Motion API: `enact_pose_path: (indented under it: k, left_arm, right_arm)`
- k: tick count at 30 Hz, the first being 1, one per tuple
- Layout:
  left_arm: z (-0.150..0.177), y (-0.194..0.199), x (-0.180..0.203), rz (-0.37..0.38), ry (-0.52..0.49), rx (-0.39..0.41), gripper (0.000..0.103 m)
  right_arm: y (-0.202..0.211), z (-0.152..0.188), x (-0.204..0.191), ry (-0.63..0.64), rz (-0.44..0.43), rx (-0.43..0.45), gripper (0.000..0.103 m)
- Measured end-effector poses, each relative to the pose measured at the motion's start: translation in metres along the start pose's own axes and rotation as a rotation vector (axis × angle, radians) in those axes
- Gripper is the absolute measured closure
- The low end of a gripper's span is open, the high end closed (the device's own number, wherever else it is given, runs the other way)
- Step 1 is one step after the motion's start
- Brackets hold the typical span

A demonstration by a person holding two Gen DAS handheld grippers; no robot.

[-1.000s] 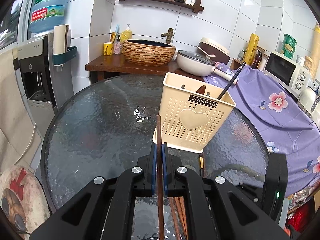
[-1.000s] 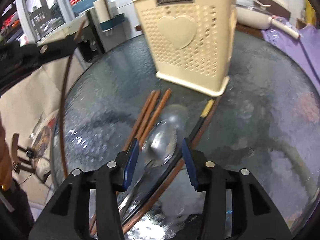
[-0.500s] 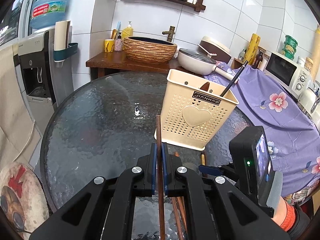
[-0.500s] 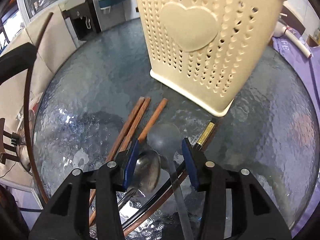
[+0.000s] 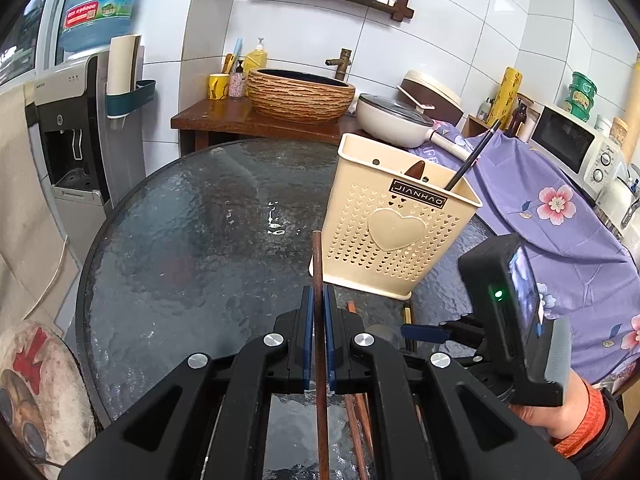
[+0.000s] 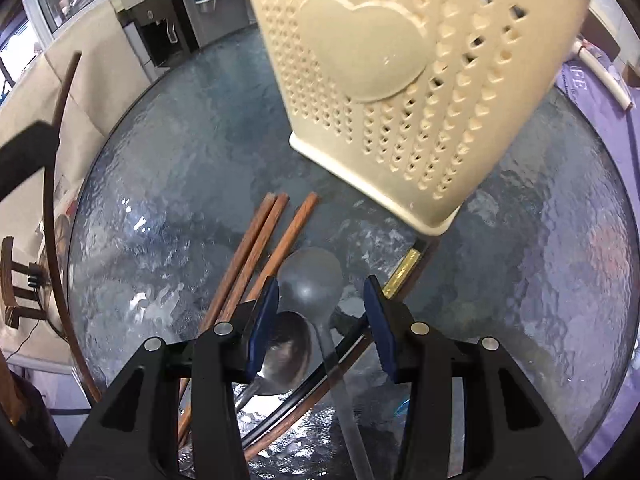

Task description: Organize utensils

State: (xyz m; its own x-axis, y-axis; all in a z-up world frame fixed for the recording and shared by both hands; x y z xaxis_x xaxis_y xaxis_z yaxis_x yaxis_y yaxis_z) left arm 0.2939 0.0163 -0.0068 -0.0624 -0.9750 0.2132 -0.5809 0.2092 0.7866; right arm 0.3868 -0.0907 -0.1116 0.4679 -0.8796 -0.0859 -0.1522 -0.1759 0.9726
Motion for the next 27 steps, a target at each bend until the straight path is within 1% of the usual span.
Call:
enact_pose_path:
  k: [2, 7, 8, 9, 10, 13, 15, 17, 23, 27]
  left_arm:
    - [0.001, 0.0, 0.0, 0.0, -0.001, -0.002, 0.098]
    - [0.001, 0.0, -0.001, -0.005, 0.002, -0.004, 0.098]
    - [0.001, 0.0, -0.001, -0.004, 0.003, -0.005, 0.098]
    - [0.001, 0.0, -0.001, -0.003, 0.003, -0.004, 0.098]
    - [0.001, 0.0, -0.001, -0.003, 0.002, -0.004, 0.098]
    - [0.001, 0.001, -0.001, -0.002, 0.003, -0.002, 0.098]
    - [0.001, 0.002, -0.001, -0.001, 0.002, 0.002, 0.098]
    - [0.0, 0.004, 0.0, 0.001, 0.004, 0.009, 0.098]
    - [-0.004, 0.019, 0.004, 0.012, 0.003, 0.047, 0.098]
    - [-0.006, 0.03, 0.008, 0.018, 0.0, 0.076, 0.098]
  right_arm:
    - [-0.005, -0.001, -0.003, 0.004, -0.002, -0.008, 0.058]
    - [-0.01, -0.005, -0.01, 0.023, 0.036, 0.0, 0.058]
    - [-0.011, -0.007, -0.011, 0.032, 0.052, 0.003, 0.06]
    - [-0.013, -0.009, -0.015, 0.036, 0.068, 0.006, 0.065]
    - [-0.014, -0.008, -0.016, 0.037, 0.077, 0.012, 0.066]
    - [-0.014, -0.008, -0.017, 0.043, 0.067, 0.029, 0.066]
    - [-0.011, -0.005, -0.013, 0.035, 0.039, 0.047, 0.066]
    - [0.001, 0.002, -0.004, 0.023, 0.008, 0.088, 0.066]
    - [0.058, 0.017, 0.012, -0.029, -0.07, 0.273, 0.066]
    - [0.092, 0.034, 0.021, -0.054, -0.13, 0.376, 0.066]
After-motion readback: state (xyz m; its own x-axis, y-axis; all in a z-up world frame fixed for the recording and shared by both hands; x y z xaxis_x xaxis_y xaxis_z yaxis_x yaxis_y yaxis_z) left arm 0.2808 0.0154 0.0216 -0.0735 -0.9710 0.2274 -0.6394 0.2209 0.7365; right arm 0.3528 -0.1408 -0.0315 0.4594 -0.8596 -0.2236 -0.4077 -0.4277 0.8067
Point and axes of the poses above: each gripper's, at about its wrist camera, not at the fingertips, and y roughly against the way its jaws point, x to its right, z to its underside, the point moved 5 cm from there along -y, roughly the way its jaws point, and after that the axes turned 14 degrees about -x, right-handed, at the moved point
